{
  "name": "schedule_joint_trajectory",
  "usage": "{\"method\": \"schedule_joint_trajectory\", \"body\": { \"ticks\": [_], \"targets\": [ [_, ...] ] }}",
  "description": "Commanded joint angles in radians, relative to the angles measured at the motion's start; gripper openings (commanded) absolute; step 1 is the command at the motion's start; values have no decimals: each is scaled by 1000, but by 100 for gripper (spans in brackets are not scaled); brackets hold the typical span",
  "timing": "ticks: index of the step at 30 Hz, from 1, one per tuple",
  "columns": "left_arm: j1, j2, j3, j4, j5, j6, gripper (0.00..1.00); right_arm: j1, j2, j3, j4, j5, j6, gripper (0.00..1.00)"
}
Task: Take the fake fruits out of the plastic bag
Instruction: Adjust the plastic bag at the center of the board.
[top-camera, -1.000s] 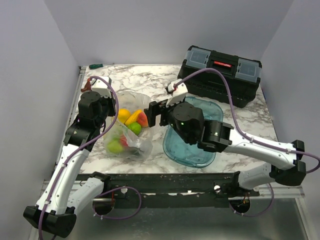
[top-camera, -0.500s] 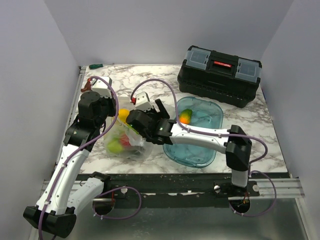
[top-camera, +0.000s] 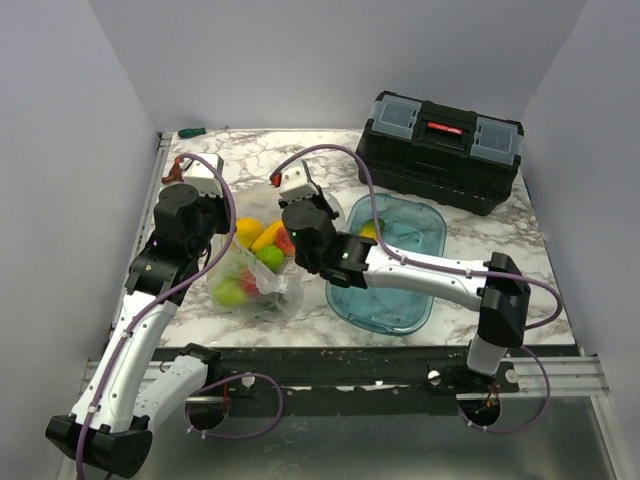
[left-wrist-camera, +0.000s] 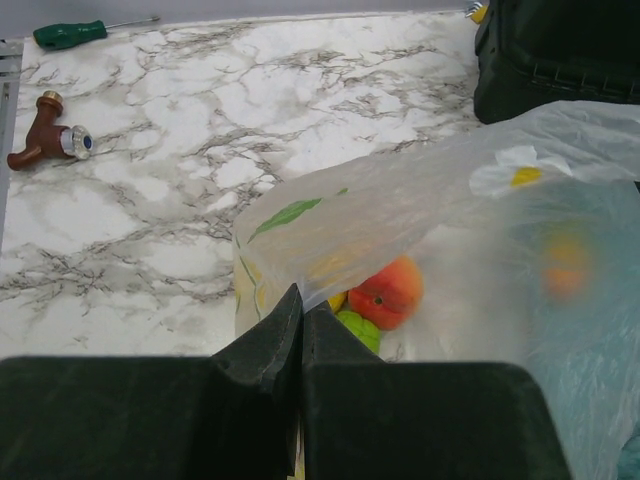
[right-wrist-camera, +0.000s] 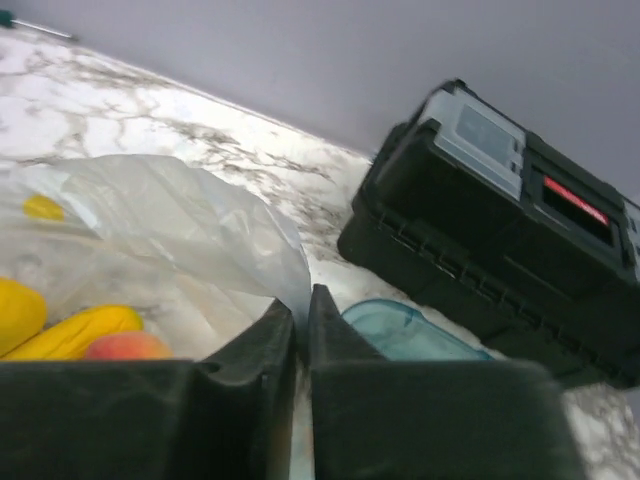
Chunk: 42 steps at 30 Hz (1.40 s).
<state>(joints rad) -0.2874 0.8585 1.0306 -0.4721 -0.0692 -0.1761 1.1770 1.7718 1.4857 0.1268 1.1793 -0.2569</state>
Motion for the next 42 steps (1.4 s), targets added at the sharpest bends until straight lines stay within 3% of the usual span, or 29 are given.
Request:
{"method": "schedule_joint_trajectory", "body": {
  "ticks": [1, 2, 6, 10, 12, 14, 16, 19, 24, 25, 26, 27, 30, 32, 35, 42],
  "targets": [
    [2, -15, -9, 22, 21, 4, 0, -62, -56, 55, -96, -329, 56, 3],
    [2, -14, -9, 21, 19, 6, 0, -88, -67, 73, -202, -464, 123, 1],
    [2, -17, -9, 23, 14, -2, 0, -233, -80, 102, -357, -1076, 286, 1],
    [1, -38, -25, 45, 29, 1, 0, -475, -57, 49, -258, -1832, 483, 1],
    [1, -43, -24, 46, 34, 5, 0, -591, -1, 45, -180, -2073, 603, 1],
    [1, -51, -29, 53, 49, 7, 0, -661, 88, 75, -145, -2176, 709, 1],
    [-1, -60, -40, 68, 62, 13, 0, -694, 203, 139, -178, -2196, 792, 1],
    [-2, -53, -39, 67, 81, 19, 0, -688, 296, 208, -276, -2184, 783, 4],
    [-2, -40, -36, 67, 109, 21, 0, -677, 244, 120, -223, -2059, 833, 34],
    [-2, -38, -35, 66, 109, 21, 0, -676, 223, 116, -245, -2004, 821, 37],
    [-2, -33, -32, 63, 110, 20, 0, -660, 147, 124, -370, -1812, 735, 40],
    [-2, -35, -32, 64, 109, 20, 0, -655, 120, 122, -405, -1742, 715, 45],
    [-3, -35, -34, 66, 98, 20, 0, -643, 35, 110, -478, -1603, 689, 68],
    [-3, -32, -29, 61, 97, 20, 0, -624, -19, 98, -531, -1517, 662, 76],
    [-3, -37, -30, 65, 96, 18, 0, -583, -85, 70, -596, -1388, 633, 83],
    [-20, -16, 15, -4, 78, 11, 0, -428, -258, 1, -692, -1008, 670, 89]
  ]
}}
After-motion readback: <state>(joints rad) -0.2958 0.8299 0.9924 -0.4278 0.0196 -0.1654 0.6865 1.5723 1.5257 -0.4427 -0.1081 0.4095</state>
